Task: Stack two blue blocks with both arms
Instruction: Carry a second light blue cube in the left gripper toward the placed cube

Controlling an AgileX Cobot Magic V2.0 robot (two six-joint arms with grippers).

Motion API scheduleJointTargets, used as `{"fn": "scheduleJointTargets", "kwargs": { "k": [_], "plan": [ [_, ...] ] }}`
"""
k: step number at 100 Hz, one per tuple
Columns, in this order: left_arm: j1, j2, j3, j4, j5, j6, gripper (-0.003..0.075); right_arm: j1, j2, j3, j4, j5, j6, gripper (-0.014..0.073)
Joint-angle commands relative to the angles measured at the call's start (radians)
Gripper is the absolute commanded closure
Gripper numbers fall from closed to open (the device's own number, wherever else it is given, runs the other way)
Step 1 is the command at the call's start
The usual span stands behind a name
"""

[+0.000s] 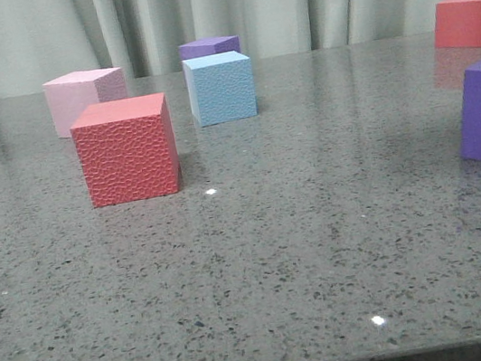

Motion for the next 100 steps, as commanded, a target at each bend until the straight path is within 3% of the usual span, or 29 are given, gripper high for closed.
{"fn": "scheduleJointTargets", "kwargs": {
  "k": [1,37,75,100],
  "plan": [
    [-0.01,-0.055,-0.104,-0.044,0.024,-0.017,0.0395,-0.002,-0.023,-0.021,-0.012,-0.061,-0.009,-0.0006],
    [-0.199,-0.055,-0.411,-0.04,0.131,-0.18,0.0395,-0.002,-0.053,-0.018,-0.03,-0.039,-0.009,-0.0006],
    [-0.486,-0.016,-0.43,-0.031,0.032,-0.405,0.0395,-0.003,-0.151,-0.017,-0.106,0.035,-0.008,-0.0006],
    [-0.611,0.061,-0.43,-0.03,-0.053,-0.495,0.0395,-0.003,-0.206,-0.017,-0.163,0.085,-0.008,-0.0006]
  ]
}}
